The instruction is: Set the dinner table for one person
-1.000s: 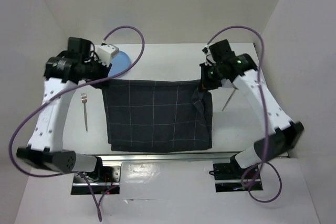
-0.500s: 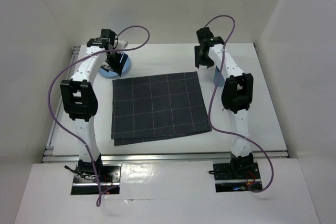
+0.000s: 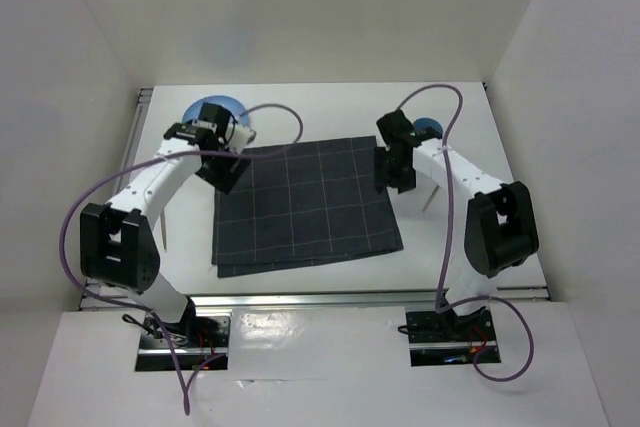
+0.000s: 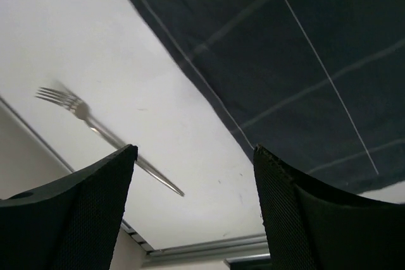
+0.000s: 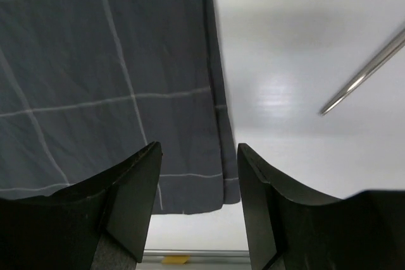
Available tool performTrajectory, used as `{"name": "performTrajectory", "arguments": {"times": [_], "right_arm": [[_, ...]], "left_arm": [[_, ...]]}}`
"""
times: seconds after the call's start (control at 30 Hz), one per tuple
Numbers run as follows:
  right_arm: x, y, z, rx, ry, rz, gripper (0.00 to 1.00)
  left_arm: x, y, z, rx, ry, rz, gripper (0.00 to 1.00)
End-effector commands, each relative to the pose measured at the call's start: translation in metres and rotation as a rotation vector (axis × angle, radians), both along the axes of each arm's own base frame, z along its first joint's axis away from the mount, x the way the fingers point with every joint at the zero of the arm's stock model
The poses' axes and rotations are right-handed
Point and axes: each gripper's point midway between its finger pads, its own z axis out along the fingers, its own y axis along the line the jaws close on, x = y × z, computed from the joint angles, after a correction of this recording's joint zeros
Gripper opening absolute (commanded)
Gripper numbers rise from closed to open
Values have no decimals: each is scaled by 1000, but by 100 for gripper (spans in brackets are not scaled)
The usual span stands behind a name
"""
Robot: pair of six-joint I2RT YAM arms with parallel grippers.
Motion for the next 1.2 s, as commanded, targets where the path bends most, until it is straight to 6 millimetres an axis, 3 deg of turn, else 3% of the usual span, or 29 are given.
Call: {"name": "performTrajectory", "arguments": {"times": [0.0, 0.17, 0.27, 0.3, 0.33, 0.37, 0.43, 0.47, 0.63, 0.87, 0.93, 0.97, 1.03, 1.1, 1.17], "right_arm": [[-13, 8, -35, 85, 31, -80, 59], [-38, -5, -87, 38, 151, -136, 59], [-56, -8, -106, 43, 188, -167, 55], [-54, -11, -104, 64, 162, -202, 42], [-58, -10, -104, 78, 161, -213, 42], [-71, -14, -109, 84, 190, -233, 24], [-75, -20, -105, 118, 177, -290, 8], [-85, -21, -109, 118, 199, -289, 0], [-100, -26, -100, 170, 187, -368, 0], [-116, -22, -101, 219, 220, -385, 0], [-113, -24, -102, 206, 215, -389, 6], [-107, -26, -98, 190, 196, -384, 19], [-104, -29, -95, 170, 193, -379, 35], [-98, -31, -85, 154, 172, -375, 60], [-89, -32, -68, 157, 119, -354, 63]], "left_arm": [[-21, 3, -39, 71, 68, -60, 81], [-35, -8, -70, 64, 136, -68, 80], [-40, -16, -83, 68, 161, -85, 79], [-46, -18, -89, 74, 184, -98, 79], [-46, -18, -89, 75, 184, -98, 79], [-52, -19, -98, 81, 206, -107, 79], [-58, -20, -106, 87, 228, -117, 79], [-63, -19, -110, 91, 241, -117, 79], [-69, -19, -117, 98, 264, -126, 79], [-74, -22, -108, 72, 259, -133, 79], [-75, -23, -105, 63, 258, -136, 79], [-74, -24, -101, 61, 251, -136, 79], [-73, -26, -93, 46, 232, -139, 79], [-69, -28, -80, 19, 201, -136, 79], [-56, -24, -61, -44, 151, -100, 79]]}}
